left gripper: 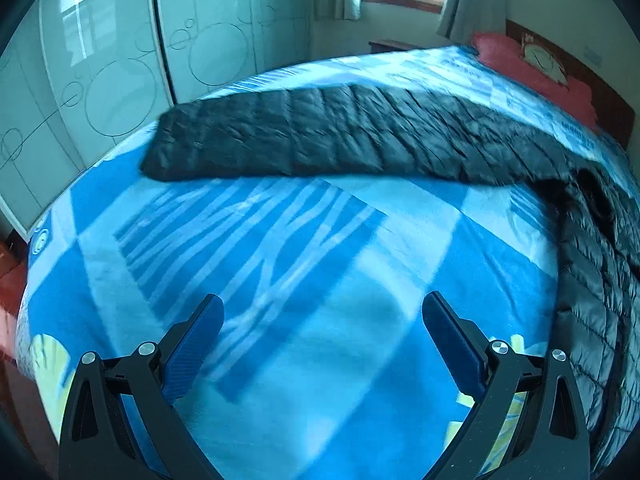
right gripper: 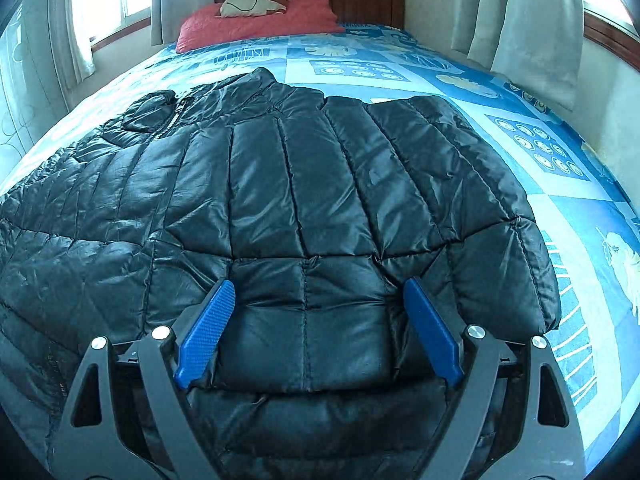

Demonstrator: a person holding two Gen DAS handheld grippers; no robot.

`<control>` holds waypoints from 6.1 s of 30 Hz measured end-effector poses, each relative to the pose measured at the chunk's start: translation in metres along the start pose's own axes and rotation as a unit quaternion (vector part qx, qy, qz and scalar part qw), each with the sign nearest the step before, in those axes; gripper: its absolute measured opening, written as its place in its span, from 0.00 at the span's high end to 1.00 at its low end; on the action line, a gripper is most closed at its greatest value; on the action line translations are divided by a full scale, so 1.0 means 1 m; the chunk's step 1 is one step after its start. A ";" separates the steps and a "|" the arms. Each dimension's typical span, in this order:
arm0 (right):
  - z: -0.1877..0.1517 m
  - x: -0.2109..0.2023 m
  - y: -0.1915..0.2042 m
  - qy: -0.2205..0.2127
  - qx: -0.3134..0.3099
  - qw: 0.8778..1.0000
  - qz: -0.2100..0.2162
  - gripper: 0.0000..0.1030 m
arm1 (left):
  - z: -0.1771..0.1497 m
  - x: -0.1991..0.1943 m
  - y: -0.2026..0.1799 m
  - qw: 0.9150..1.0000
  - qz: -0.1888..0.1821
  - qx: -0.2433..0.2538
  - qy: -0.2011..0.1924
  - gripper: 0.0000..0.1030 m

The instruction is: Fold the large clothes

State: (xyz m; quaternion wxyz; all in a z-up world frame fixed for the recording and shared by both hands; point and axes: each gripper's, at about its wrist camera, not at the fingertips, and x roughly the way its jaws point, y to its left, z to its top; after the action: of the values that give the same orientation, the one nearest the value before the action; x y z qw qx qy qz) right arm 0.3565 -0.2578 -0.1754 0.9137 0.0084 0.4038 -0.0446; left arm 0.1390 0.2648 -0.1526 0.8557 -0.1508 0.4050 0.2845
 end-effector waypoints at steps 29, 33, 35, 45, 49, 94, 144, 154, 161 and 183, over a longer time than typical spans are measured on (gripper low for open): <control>0.000 -0.001 0.000 -0.001 0.000 1.000 0.000 0.16 | 0.069 0.057 0.170 0.948 -0.127 -0.289 -0.050 0.34; 0.000 -0.001 0.000 -0.001 0.000 1.000 0.000 0.16 | 0.072 0.063 0.178 0.938 -0.143 -0.310 -0.067 0.30; 0.000 -0.001 0.000 -0.002 0.000 1.000 0.000 0.16 | 0.078 0.068 0.174 0.940 -0.138 -0.304 -0.065 0.30; -0.001 -0.001 0.000 -0.002 0.001 1.000 -0.001 0.16 | 0.077 0.068 0.181 0.917 -0.169 -0.353 -0.079 0.30; -0.001 -0.001 0.000 -0.003 0.001 1.000 -0.002 0.16 | 0.064 0.056 0.171 0.920 -0.160 -0.347 -0.085 0.30; -0.003 -0.002 0.001 -0.006 0.003 1.000 -0.001 0.16 | 0.130 -0.001 0.080 0.953 -0.148 -0.198 -0.173 0.95; 0.003 0.001 -0.006 -0.010 0.017 1.000 0.014 0.15 | -0.044 -0.080 -0.335 0.918 -0.291 0.269 -0.025 0.43; 0.032 -0.058 0.071 -0.041 0.015 0.990 0.130 0.16 | -0.009 -0.067 -0.208 0.948 -0.204 0.225 -0.091 0.43; 0.044 -0.014 0.145 0.021 -0.003 0.988 0.151 0.22 | 0.016 -0.039 -0.138 0.969 -0.148 0.175 -0.092 0.43; 0.058 -0.034 -0.024 -0.018 0.036 0.999 -0.003 0.84 | 0.044 -0.025 -0.177 0.964 -0.169 0.187 -0.089 0.42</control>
State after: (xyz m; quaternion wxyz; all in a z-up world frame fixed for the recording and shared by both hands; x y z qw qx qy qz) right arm 0.3744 -0.2820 -0.1112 0.9198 0.0394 0.3853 -0.0624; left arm 0.2611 0.1367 -0.1010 0.9370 -0.0280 0.3416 0.0671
